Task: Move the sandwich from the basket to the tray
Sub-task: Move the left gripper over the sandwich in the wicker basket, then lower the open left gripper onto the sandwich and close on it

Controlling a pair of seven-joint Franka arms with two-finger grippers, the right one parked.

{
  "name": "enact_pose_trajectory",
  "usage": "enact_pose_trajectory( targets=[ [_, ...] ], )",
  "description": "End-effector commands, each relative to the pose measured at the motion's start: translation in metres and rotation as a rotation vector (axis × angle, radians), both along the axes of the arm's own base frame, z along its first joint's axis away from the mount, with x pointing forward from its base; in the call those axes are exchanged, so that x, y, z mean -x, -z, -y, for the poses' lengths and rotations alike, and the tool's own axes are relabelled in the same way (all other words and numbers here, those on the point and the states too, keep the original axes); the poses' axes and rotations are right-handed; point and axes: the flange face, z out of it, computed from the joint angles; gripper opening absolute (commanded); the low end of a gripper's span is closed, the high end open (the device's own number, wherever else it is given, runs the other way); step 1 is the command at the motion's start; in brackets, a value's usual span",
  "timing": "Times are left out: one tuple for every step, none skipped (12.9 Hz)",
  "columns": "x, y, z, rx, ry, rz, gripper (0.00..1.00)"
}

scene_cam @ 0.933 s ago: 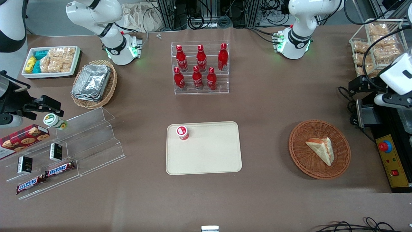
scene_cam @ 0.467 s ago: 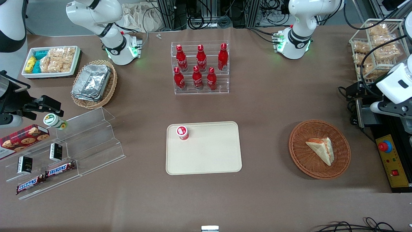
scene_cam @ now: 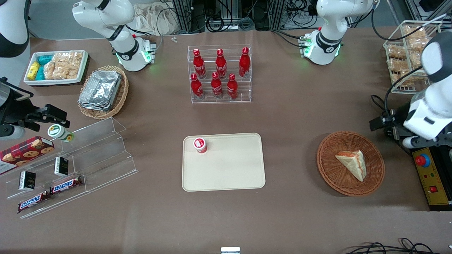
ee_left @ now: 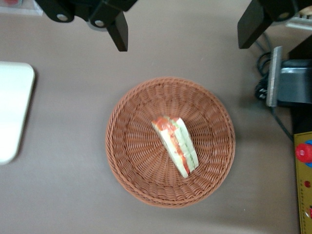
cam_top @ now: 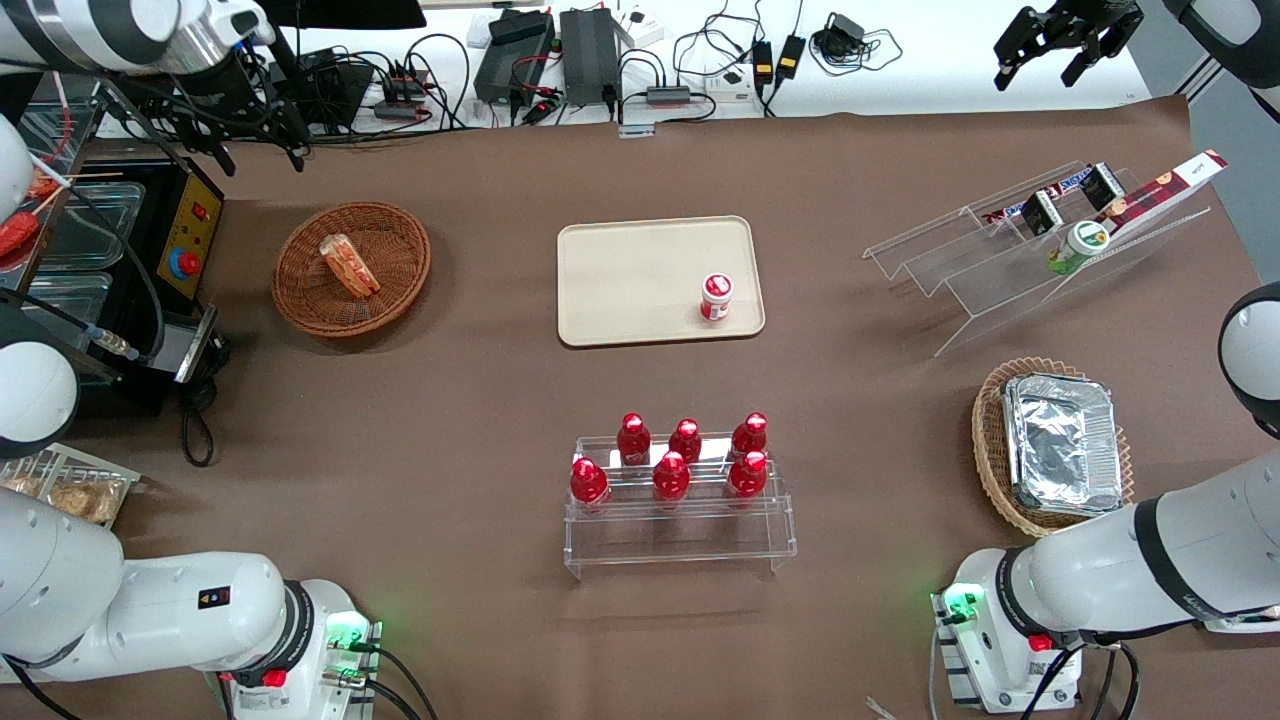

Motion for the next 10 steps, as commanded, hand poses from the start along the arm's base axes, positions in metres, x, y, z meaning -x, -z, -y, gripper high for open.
enact_pose_trajectory(
  targets=[
    [0.004,0.039,-0.014,-0.008,-0.067,0.026,1.00],
    [0.005,0.058,-0.022,-0.008,-0.088,0.041,1.00],
    [0.005,0.071,-0.032,-0.009,-0.150,0.056,1.00],
    [0.003,0.085,-0.033,-0.008,-0.222,0.063,1.00],
    [0.002,0.102,-0.032,-0.007,-0.257,0.066,1.00],
    [0.002,0.119,-0.032,-0.005,-0.281,0.065,1.00],
    [0.000,0.134,-0.033,-0.003,-0.324,0.068,1.00],
    [-0.004,0.149,-0.032,-0.001,-0.368,0.065,1.00],
    [-0.008,0.160,-0.033,0.001,-0.406,0.068,1.00],
    [-0.010,0.170,-0.033,0.003,-0.422,0.067,1.00]
  ],
)
